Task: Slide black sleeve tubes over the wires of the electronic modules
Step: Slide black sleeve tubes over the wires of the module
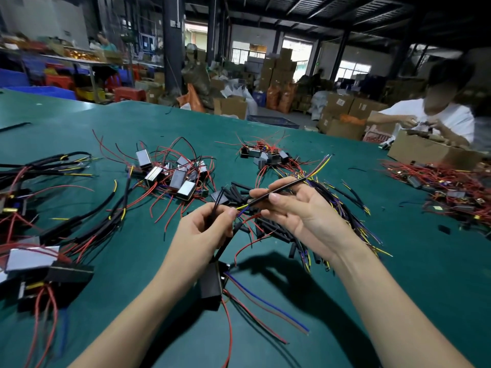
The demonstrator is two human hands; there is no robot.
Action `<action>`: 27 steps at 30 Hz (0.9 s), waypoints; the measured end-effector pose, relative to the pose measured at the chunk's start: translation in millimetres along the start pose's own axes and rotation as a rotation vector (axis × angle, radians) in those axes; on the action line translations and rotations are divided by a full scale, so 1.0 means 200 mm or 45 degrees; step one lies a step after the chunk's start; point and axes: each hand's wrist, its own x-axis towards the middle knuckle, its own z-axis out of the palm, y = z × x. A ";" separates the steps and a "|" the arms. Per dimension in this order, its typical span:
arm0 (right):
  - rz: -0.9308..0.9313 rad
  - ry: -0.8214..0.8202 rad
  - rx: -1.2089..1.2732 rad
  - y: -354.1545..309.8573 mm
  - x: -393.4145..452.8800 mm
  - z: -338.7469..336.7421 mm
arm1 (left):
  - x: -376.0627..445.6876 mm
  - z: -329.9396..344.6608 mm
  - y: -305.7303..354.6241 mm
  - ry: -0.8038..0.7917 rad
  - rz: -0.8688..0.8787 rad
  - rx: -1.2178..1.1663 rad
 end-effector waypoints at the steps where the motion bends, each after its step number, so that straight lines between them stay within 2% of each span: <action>1: -0.003 -0.009 0.005 0.00 0.00 0.00 | 0.00 0.00 0.00 0.006 -0.001 0.003; 8: -0.013 0.004 0.000 0.00 -0.01 0.00 | 0.01 -0.01 -0.01 0.007 -0.023 0.067; 15: 0.022 0.040 -0.166 -0.05 -0.01 -0.03 | 0.01 -0.02 0.01 -0.174 -0.059 0.139; 20: 0.183 0.122 -0.247 -0.07 -0.01 -0.06 | 0.01 -0.02 0.01 -0.189 -0.069 0.155; 22: 0.293 0.179 -0.447 -0.10 -0.02 -0.07 | 0.01 -0.02 0.00 -0.180 -0.056 0.162; 24: 0.354 0.270 -0.816 -0.13 -0.02 -0.08 | 0.01 -0.01 0.00 -0.182 -0.054 0.145; 26: 0.288 0.378 -1.117 -0.15 -0.02 -0.08 | 0.01 -0.01 0.00 -0.187 -0.052 0.116; 27: 0.198 0.416 -1.170 -0.16 -0.02 -0.07 | 0.01 0.00 0.00 -0.186 -0.045 0.106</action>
